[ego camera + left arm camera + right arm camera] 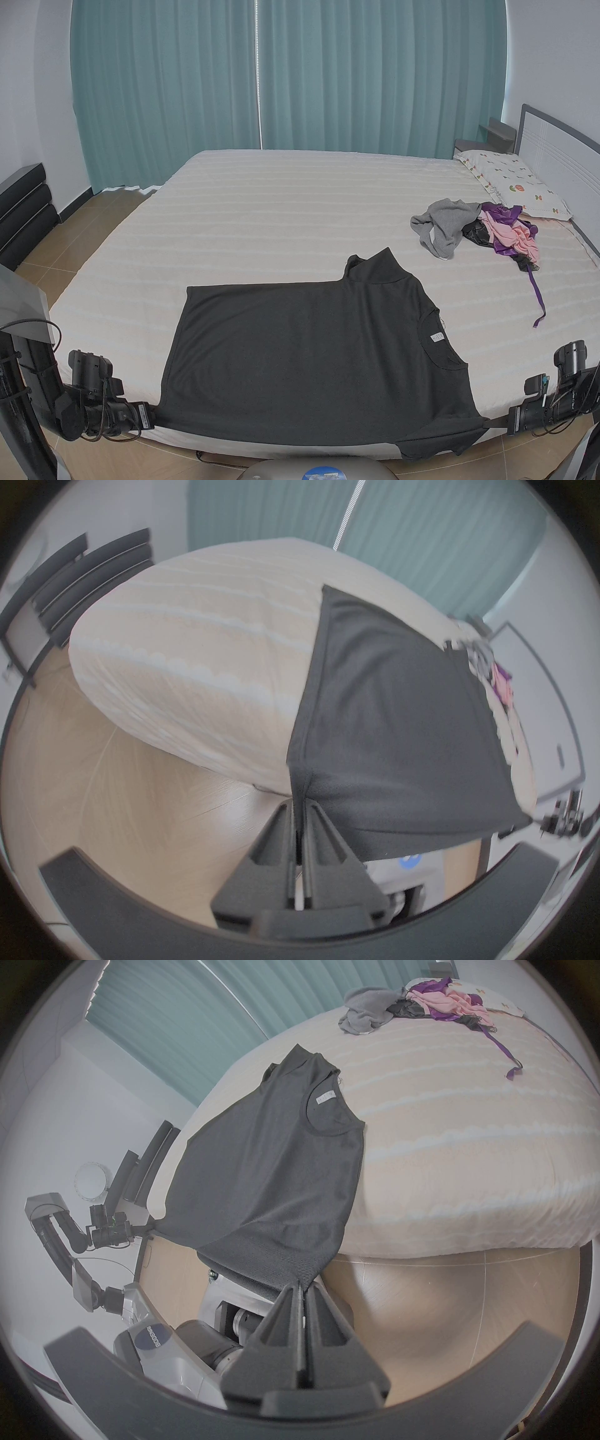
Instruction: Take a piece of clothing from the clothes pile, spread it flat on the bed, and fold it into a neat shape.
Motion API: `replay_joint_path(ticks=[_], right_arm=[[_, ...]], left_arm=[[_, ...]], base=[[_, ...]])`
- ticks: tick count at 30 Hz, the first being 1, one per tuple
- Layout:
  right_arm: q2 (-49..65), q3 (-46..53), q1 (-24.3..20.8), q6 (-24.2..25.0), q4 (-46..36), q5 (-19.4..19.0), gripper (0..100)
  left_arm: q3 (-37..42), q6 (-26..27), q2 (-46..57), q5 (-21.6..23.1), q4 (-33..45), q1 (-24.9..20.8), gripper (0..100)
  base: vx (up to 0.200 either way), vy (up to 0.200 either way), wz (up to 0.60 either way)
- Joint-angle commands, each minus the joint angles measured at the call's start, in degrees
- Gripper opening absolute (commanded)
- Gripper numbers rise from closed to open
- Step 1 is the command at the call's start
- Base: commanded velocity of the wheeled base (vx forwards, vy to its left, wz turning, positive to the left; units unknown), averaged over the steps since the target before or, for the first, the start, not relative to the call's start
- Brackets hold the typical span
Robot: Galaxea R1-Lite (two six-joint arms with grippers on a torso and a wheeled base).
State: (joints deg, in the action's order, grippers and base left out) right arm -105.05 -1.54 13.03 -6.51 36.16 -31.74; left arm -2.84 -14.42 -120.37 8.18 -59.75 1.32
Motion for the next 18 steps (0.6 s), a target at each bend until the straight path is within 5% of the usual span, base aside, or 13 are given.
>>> replay_joint_path(ticks=[1, 5, 18], right_arm=[[-0.8, -3.7, -0.9, 3.6, 1.1, -1.2, 0], [-1.5, -8.9, -2.1, 11.6, 1.2, -1.0, 0], [-0.9, -15.4, -4.4, 14.6, 1.0, -0.1, 0]], left_arm=[[-5.9, -9.1, 3.8, -1.4, -0.3, -0.4, 0], [-8.9, -14.1, 4.9, -1.6, -0.2, -1.2, 0], [-13.0, -17.2, 4.8, -1.7, -0.2, -1.2, 0]], base=[[0.0, 0.0, 0.0], [0.0, 0.0, 0.0], [0.0, 0.0, 0.0]])
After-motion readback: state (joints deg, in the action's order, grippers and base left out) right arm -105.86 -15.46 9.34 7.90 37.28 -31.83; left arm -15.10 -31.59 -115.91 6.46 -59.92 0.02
